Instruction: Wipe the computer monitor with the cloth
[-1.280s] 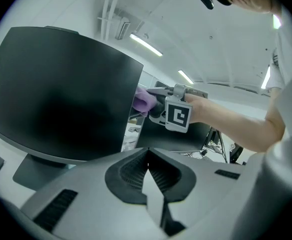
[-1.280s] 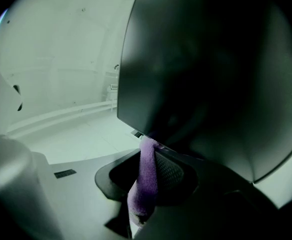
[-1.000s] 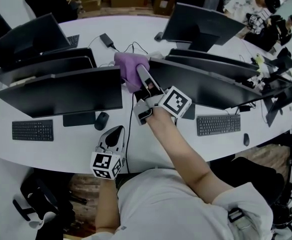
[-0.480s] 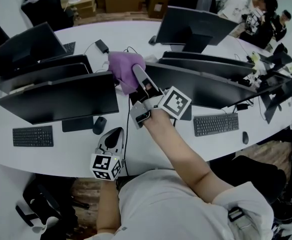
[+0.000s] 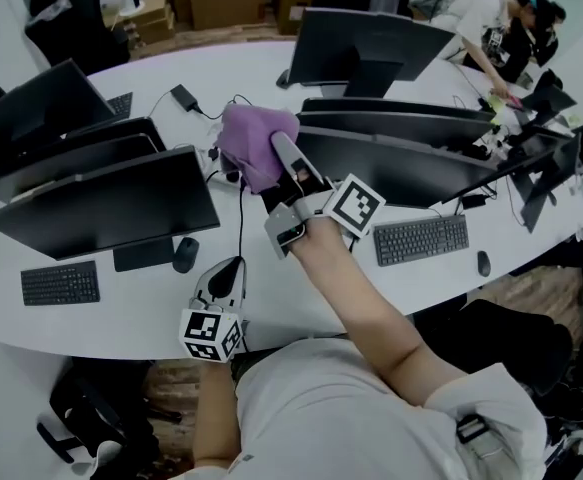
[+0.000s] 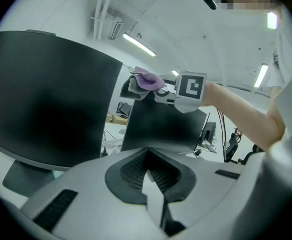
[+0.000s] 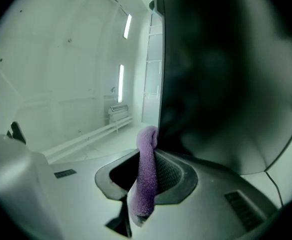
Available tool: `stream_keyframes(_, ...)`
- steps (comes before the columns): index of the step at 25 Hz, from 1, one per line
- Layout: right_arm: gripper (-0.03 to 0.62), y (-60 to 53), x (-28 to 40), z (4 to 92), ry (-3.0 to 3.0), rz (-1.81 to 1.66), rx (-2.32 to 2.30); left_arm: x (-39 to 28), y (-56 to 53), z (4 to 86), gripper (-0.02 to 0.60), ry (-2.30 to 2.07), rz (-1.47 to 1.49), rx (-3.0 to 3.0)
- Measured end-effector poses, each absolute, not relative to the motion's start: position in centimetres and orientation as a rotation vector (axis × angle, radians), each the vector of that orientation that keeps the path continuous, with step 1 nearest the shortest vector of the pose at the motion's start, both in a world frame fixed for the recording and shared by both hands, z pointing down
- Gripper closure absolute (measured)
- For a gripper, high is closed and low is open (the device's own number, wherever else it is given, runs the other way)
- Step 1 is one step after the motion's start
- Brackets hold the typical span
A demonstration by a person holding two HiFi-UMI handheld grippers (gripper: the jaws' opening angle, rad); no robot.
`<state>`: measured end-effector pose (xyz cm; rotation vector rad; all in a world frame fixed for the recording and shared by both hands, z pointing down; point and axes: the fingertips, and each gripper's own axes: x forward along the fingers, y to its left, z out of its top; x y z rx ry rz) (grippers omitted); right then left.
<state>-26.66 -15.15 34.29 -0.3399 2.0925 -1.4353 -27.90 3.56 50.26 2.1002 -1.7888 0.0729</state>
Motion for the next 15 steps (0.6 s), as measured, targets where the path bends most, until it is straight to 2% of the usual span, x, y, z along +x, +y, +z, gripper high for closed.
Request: stream_keyframes(15,0.520,-17.7,-18.0,34.8,2.051,-1.394,-0.470,-22.8,2.4,50.2,0.581,-1.730,0.108,2.150)
